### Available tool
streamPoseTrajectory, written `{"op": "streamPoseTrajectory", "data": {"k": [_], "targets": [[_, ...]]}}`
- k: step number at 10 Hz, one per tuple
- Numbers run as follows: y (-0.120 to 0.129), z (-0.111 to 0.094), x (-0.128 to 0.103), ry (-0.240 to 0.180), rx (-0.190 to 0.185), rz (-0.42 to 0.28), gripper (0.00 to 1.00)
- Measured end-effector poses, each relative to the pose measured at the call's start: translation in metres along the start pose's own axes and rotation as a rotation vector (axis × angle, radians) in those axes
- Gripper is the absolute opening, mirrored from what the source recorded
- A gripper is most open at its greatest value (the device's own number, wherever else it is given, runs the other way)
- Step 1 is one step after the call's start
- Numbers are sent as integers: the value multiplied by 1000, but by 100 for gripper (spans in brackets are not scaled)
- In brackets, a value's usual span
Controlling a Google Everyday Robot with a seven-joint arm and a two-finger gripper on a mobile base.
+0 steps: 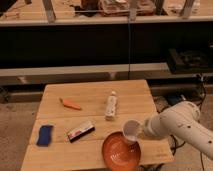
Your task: Place the ceramic cup in the ceramic bowl
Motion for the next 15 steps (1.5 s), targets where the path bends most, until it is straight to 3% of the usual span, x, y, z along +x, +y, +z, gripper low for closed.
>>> {"op": "streamPoseTrajectory", "data": {"k": [15], "targets": [[15,22,3,-24,-19,-22,16]]}}
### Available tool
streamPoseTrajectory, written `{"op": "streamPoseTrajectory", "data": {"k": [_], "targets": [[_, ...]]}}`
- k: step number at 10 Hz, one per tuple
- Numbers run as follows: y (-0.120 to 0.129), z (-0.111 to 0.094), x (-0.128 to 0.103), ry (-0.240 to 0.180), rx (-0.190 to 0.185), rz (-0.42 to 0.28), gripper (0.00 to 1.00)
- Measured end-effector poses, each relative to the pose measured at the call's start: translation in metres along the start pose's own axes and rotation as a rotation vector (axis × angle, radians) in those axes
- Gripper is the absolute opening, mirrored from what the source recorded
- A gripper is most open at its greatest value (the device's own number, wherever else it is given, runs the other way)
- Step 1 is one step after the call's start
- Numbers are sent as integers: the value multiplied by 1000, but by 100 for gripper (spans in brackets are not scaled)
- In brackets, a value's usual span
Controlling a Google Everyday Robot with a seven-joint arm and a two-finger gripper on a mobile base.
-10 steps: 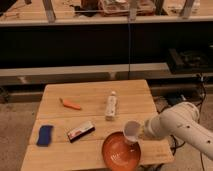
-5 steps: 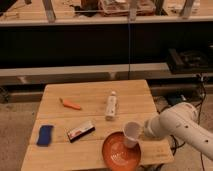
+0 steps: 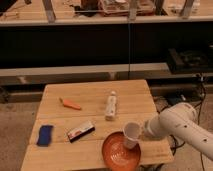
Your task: Place the ceramic cup in the ceramic bowl
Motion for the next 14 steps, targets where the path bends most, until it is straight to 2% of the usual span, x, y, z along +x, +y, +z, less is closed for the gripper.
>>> {"op": "streamPoseTrajectory", "data": {"k": [14], "targets": [[3,15,2,-30,3,-30,16]]}}
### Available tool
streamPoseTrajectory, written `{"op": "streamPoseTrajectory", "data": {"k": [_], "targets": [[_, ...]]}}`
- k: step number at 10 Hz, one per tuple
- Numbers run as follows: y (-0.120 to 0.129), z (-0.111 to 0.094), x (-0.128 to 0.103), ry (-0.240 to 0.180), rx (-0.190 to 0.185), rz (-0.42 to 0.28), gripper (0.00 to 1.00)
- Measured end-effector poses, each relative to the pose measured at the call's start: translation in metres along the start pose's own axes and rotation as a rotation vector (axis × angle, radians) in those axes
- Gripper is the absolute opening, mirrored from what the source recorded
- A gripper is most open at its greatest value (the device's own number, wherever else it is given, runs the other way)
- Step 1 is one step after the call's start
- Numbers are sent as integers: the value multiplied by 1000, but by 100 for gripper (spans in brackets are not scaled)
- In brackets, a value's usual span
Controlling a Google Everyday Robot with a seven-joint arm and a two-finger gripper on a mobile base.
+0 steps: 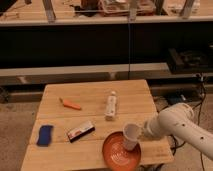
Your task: Place the ceramic cup in the ceramic bowl
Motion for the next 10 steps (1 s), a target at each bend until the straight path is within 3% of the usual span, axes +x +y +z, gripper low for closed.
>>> {"op": "streamPoseTrajectory", "data": {"k": [10], "targets": [[2,9,2,-23,4,-26,16]]}}
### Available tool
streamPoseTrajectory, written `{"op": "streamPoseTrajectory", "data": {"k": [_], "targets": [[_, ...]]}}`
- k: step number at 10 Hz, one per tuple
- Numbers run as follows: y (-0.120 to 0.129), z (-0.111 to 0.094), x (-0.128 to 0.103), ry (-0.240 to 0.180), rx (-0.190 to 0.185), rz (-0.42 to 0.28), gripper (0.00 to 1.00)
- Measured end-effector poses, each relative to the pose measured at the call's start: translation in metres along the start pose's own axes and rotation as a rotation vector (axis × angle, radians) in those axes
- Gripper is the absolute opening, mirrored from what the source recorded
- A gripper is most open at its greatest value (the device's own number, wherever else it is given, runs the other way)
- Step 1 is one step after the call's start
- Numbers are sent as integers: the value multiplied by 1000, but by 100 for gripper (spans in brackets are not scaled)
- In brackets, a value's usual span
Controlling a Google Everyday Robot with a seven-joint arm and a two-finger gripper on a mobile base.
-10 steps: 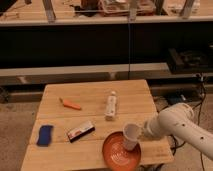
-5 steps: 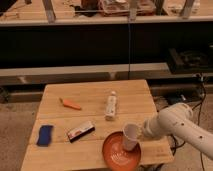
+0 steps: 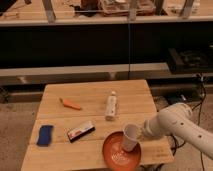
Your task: Place the ceramic cup in the ceramic bowl
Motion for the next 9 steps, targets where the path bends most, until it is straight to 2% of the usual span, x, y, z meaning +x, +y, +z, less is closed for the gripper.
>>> {"op": "streamPoseTrajectory", "data": {"k": [9], "targets": [[3,6,1,-21,4,-23,16]]}}
